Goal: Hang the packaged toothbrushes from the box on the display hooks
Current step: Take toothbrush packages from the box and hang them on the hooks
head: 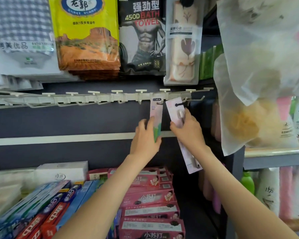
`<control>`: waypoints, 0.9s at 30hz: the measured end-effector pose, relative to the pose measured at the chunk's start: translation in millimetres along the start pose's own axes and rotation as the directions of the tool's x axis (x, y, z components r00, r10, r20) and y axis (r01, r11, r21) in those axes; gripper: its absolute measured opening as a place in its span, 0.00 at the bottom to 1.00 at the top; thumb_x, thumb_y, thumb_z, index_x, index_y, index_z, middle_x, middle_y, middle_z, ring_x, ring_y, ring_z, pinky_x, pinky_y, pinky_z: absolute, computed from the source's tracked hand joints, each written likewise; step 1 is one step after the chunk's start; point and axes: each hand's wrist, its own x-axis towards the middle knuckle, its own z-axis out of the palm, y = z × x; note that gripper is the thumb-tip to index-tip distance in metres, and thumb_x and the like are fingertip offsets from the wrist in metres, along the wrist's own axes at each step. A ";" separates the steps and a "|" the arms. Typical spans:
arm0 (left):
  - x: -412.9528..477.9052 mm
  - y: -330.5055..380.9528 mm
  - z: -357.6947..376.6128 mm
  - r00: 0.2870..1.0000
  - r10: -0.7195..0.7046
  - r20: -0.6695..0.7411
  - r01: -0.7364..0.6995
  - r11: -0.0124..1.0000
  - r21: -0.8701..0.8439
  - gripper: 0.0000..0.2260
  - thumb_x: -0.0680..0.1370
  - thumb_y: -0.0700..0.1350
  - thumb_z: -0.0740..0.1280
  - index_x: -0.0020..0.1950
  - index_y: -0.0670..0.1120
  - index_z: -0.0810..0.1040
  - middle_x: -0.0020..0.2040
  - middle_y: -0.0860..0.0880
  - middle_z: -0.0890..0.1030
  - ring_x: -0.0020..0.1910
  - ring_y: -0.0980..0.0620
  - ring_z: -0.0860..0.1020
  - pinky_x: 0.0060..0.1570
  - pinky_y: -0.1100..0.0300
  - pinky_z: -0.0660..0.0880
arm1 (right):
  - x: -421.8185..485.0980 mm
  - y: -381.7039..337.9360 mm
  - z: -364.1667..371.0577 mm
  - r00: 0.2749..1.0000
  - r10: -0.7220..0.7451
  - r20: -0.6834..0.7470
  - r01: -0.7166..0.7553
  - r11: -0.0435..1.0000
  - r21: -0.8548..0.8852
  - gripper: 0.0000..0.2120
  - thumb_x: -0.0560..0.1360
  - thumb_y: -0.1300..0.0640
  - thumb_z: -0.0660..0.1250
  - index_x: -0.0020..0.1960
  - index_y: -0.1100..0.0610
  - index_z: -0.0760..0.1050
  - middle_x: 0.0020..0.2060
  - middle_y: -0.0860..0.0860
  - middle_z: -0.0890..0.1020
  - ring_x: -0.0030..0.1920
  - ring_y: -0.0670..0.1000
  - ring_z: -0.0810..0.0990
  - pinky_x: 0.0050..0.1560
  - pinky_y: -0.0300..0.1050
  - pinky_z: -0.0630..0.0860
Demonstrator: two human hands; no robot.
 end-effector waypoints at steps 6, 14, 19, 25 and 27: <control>31.9 -5.7 26.9 0.976 -0.213 -0.031 0.212 0.977 -0.038 0.39 0.78 0.48 0.67 0.79 0.50 0.43 0.75 0.40 0.56 0.69 0.40 0.66 0.60 0.50 0.72 | 29.9 -2.9 15.3 0.993 0.088 -0.081 -0.102 0.978 -0.184 0.34 0.78 0.48 0.63 0.75 0.62 0.54 0.63 0.61 0.74 0.61 0.61 0.74 0.51 0.50 0.73; 50.4 -5.2 53.7 0.982 -0.186 -0.025 0.181 0.973 -0.143 0.41 0.79 0.44 0.65 0.78 0.49 0.35 0.78 0.40 0.52 0.73 0.40 0.62 0.65 0.48 0.69 | 53.5 5.1 43.0 0.990 0.120 -0.069 -0.134 0.961 -0.244 0.34 0.79 0.47 0.60 0.75 0.65 0.53 0.62 0.62 0.75 0.58 0.61 0.77 0.52 0.54 0.78; 46.5 -16.0 55.3 0.992 -0.083 -0.090 0.080 0.996 -0.038 0.41 0.80 0.46 0.64 0.77 0.52 0.32 0.79 0.38 0.48 0.73 0.38 0.63 0.63 0.48 0.72 | 43.3 12.0 53.7 0.990 0.133 -0.053 -0.142 0.959 -0.244 0.38 0.80 0.46 0.60 0.78 0.60 0.42 0.69 0.61 0.68 0.66 0.60 0.72 0.56 0.54 0.74; 23.7 -28.7 42.3 0.997 0.052 -0.052 -0.042 0.984 0.175 0.40 0.80 0.48 0.64 0.77 0.52 0.34 0.78 0.37 0.41 0.76 0.39 0.55 0.70 0.51 0.63 | 3.1 15.0 64.4 0.997 0.007 -0.079 -0.036 0.929 -0.369 0.35 0.81 0.49 0.56 0.78 0.56 0.39 0.72 0.61 0.62 0.69 0.60 0.66 0.62 0.56 0.73; -0.9 -32.1 33.2 0.997 0.074 -0.032 -0.070 0.991 0.112 0.39 0.80 0.48 0.65 0.78 0.53 0.38 0.79 0.38 0.43 0.76 0.39 0.57 0.70 0.50 0.64 | -21.5 6.1 66.6 0.996 -0.049 -0.071 0.019 0.927 -0.375 0.37 0.80 0.52 0.59 0.78 0.57 0.39 0.72 0.61 0.63 0.69 0.61 0.66 0.62 0.57 0.72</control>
